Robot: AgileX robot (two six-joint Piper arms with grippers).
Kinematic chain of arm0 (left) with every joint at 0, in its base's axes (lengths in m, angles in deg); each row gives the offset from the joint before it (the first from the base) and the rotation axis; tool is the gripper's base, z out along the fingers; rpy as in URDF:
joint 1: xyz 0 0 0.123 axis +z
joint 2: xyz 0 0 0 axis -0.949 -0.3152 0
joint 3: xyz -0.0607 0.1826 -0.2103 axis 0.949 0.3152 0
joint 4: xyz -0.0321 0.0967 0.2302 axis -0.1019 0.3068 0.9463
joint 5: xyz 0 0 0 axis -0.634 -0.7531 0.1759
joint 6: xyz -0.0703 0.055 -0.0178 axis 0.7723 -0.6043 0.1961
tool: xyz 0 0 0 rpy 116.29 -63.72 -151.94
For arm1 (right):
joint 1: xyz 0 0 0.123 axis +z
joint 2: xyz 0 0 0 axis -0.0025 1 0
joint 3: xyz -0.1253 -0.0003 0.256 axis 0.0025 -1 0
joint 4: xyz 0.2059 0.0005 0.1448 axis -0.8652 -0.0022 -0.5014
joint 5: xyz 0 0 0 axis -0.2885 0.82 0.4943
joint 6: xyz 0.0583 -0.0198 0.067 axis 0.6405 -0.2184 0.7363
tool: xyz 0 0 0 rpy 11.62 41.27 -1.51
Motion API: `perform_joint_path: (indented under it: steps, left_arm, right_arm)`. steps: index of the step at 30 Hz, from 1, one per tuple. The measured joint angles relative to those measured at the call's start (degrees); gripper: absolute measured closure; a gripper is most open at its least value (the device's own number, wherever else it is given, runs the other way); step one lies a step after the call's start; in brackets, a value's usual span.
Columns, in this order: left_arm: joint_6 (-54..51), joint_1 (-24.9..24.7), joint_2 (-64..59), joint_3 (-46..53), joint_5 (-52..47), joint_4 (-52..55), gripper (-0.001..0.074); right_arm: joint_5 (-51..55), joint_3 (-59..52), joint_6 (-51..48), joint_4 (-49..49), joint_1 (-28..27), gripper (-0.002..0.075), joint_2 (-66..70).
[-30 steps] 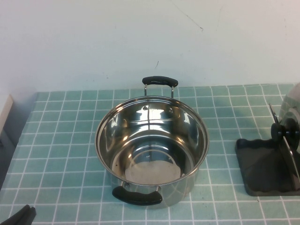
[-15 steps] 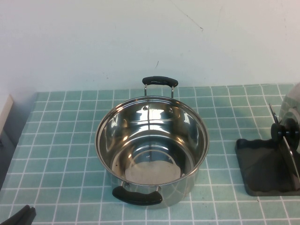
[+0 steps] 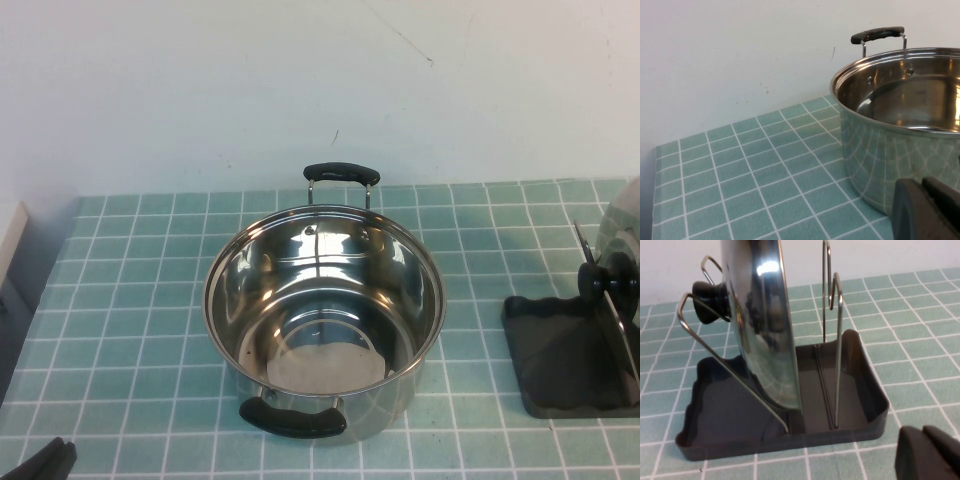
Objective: Put pot lid on rack
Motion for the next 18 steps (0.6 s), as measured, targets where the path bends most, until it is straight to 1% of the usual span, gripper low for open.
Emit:
perform_joint_path:
  steps: [9, 18]
  left_arm:
    - [0.0, 0.0, 0.0, 0.0, -0.1, 0.0, 0.0737]
    - [0.5, 0.0, 0.2, 0.0, -4.8, -0.8, 0.0737]
  right_arm:
    - [0.0, 0.0, 0.0, 0.0, 0.0, 0.0728, 0.0]
    - [0.0, 0.0, 0.0, 0.0, 0.0, 0.0728, 0.0]
